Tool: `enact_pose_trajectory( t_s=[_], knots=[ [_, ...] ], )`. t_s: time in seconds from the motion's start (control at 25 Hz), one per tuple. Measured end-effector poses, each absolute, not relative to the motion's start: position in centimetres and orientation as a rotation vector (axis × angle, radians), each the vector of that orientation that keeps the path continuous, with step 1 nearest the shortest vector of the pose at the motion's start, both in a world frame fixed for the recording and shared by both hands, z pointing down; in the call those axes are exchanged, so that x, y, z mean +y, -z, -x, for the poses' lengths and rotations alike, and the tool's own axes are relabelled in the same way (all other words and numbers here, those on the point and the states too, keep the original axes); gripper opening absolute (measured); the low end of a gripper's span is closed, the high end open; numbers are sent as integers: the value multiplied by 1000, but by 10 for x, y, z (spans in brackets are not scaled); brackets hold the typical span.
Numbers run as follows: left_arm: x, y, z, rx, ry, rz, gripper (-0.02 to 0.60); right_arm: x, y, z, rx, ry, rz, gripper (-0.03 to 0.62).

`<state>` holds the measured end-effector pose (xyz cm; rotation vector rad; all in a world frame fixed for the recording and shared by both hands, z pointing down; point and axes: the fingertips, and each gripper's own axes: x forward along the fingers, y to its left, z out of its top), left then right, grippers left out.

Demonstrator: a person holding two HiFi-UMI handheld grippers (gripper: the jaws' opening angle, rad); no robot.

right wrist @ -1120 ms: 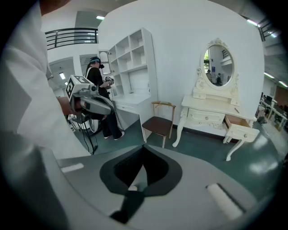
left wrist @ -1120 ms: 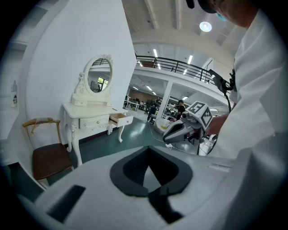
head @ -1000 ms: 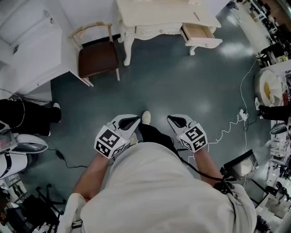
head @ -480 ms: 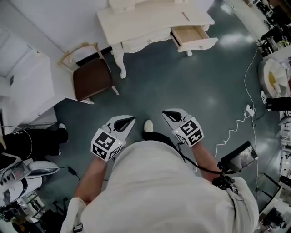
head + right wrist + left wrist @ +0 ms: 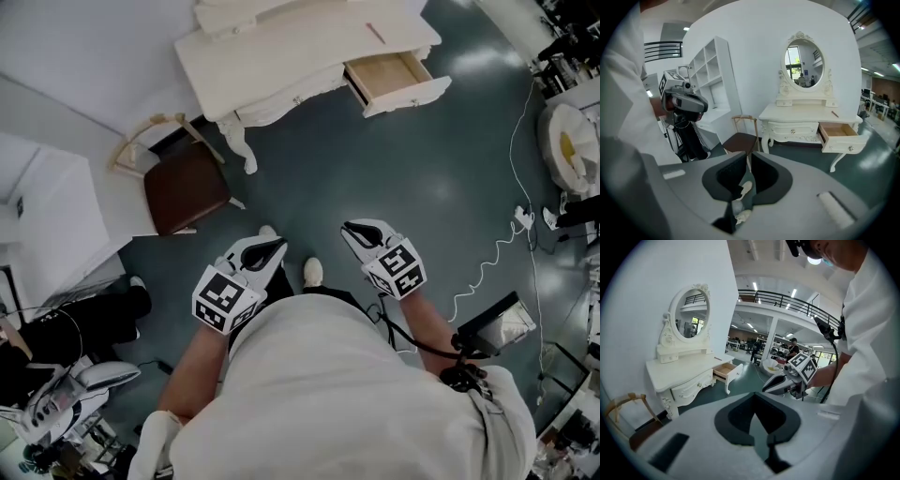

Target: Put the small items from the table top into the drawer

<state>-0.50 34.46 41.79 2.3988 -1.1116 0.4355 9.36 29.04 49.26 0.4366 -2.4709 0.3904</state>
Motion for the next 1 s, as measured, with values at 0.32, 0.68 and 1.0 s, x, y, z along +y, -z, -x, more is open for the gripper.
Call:
enact_pose_trajectory(
  t_s=[0.32,0.68,1.0],
  knots=[
    [207,-445,59,-931,-402,-2495,2,161,-518,-50,-2393,-430,-619,37],
    [128,-422,122,-771,-438,-2585,2,56,-479,-15,-2332,-396,-854,25],
    [69,-419,142,-892,-381,-2539,2,-33,-477,-36,-2302,-347,-920,25]
  ],
)
